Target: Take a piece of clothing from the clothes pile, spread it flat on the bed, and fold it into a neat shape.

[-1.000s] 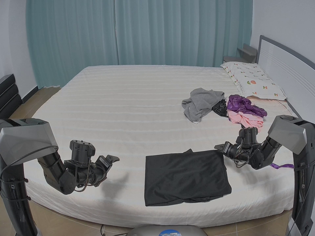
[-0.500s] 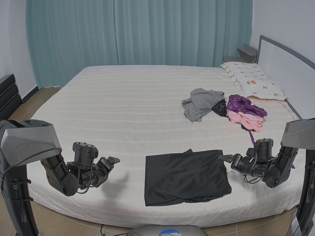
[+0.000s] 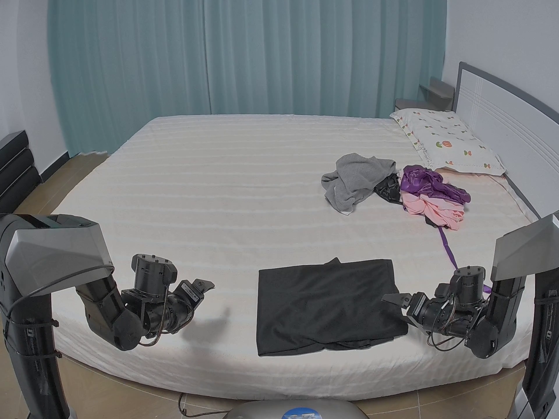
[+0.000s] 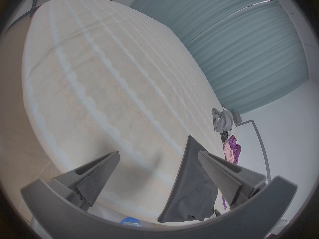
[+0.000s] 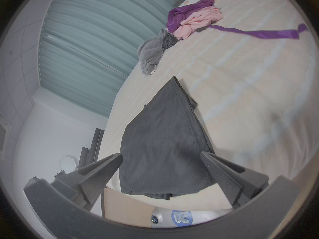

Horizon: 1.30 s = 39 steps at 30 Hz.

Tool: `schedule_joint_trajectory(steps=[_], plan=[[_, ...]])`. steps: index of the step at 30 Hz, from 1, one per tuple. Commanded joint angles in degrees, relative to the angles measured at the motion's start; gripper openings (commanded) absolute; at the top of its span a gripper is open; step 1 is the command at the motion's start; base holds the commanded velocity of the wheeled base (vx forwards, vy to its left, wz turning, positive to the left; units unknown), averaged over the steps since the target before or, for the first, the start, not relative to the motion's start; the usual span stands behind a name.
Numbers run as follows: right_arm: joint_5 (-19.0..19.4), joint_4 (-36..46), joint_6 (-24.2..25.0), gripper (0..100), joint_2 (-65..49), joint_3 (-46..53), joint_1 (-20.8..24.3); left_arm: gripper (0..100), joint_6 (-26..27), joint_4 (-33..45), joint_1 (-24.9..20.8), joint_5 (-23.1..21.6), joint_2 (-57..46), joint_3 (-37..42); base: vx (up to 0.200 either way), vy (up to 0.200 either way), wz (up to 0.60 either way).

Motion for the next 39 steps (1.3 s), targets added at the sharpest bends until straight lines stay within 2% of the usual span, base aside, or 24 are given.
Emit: schedule_joint_trajectory(steps=[1,6,30,39], plan=[[0.1,-0.1,0.8,100,0.4,-0.1,0.2,100,-0.2,0.0,0.1,0.0,0.1,-0.2,0.000,0.000,0.00],[0.0,-0.1,0.8,100,0.5,-0.3,0.1,100,-0.4,-0.1,0.1,0.0,0.1,-0.3,0.000,0.000,0.00],[-0.4,-0.3,0.8,100,-0.1,-0.4,-0.4,100,-0.6,0.0,-0.6,-0.1,-0.5,-0.1,0.000,-0.200,0.00],[-0.6,-0.3,0.9,100,0.2,-0.4,-0.4,100,-1.3,-0.1,0.1,0.2,-0.8,-0.1,0.000,0.000,0.00]])
